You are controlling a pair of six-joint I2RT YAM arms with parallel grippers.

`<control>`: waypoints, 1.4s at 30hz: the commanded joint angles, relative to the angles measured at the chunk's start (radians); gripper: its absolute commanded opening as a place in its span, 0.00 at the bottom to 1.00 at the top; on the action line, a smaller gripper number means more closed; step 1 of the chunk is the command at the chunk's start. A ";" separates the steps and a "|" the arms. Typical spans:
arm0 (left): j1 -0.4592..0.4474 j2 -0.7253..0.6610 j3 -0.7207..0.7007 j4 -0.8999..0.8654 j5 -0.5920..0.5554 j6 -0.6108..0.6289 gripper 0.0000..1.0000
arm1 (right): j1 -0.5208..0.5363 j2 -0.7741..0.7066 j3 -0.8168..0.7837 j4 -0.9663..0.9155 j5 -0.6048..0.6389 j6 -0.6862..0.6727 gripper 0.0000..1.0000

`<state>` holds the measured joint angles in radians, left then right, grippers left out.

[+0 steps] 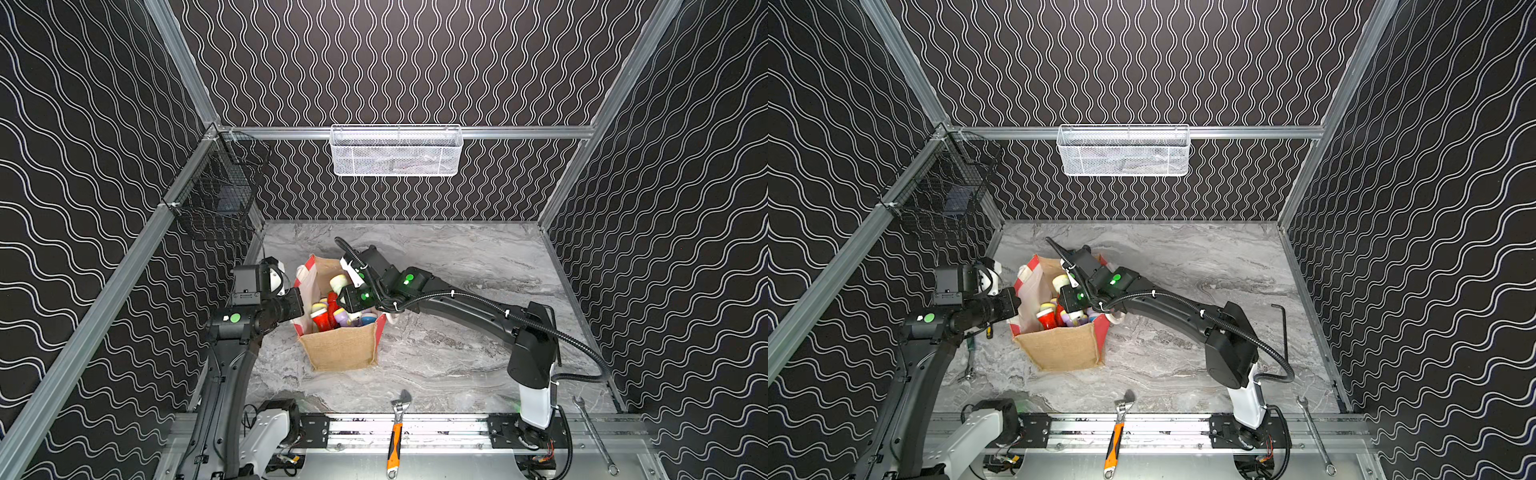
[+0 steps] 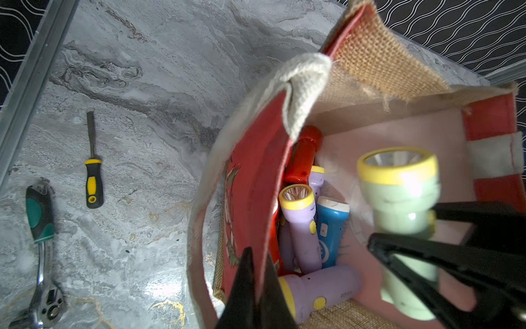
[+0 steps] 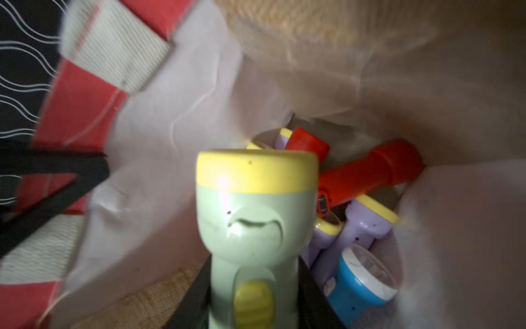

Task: Put the flashlights into the tote bags
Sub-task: Place the flashlight in the canvas bag.

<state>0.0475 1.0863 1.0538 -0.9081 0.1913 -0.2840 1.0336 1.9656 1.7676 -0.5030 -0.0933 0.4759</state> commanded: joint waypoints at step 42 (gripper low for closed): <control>0.002 0.018 0.015 0.089 -0.025 0.001 0.20 | 0.022 -0.005 0.102 -0.074 0.051 -0.080 0.61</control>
<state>0.0475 1.0946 1.0565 -0.8783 0.1852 -0.2848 1.0573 2.0079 1.8557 -0.5812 -0.0784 0.4297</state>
